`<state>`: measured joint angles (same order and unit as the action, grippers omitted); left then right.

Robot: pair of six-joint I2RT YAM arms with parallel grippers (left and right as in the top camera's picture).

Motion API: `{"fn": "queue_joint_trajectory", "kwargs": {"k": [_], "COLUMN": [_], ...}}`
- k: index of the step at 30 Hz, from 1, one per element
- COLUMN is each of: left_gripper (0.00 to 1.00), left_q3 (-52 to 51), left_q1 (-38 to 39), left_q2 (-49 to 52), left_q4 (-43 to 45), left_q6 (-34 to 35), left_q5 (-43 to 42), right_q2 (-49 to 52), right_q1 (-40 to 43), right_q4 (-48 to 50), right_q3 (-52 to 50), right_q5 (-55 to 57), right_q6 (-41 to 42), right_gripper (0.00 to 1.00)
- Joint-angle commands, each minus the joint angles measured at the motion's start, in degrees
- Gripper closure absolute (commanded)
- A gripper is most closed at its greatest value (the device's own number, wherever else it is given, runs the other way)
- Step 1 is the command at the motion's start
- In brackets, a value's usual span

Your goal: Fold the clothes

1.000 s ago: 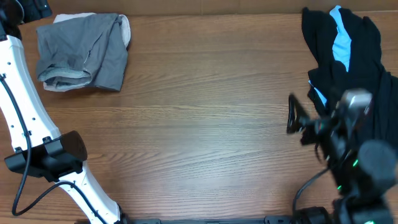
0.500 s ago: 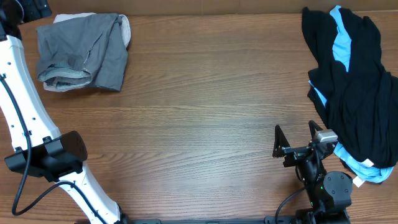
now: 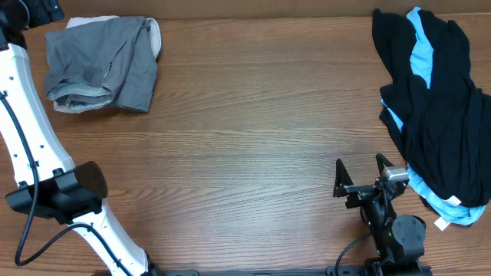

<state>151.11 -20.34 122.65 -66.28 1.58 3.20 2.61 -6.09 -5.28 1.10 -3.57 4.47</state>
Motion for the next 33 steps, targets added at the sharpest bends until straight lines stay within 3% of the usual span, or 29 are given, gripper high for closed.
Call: {"fn": "queue_joint_trajectory", "kwargs": {"k": [1, 33], "left_gripper": [0.00, 0.00], "left_q3": [0.0, 0.0], "left_q1": [0.1, 0.9], "left_q2": [-0.1, -0.6], "left_q4": [0.1, 0.0], "left_q6": [1.0, 1.0], "left_q5": [-0.3, -0.1], "right_q2": [-2.5, -2.4], "right_q1": [0.2, 0.2], "right_q4": [1.2, 0.8], "right_q3": [-0.6, -0.6], "right_q5": [0.5, 0.5], "right_q6": [0.0, 0.0], "right_gripper": [0.00, 0.00]}}
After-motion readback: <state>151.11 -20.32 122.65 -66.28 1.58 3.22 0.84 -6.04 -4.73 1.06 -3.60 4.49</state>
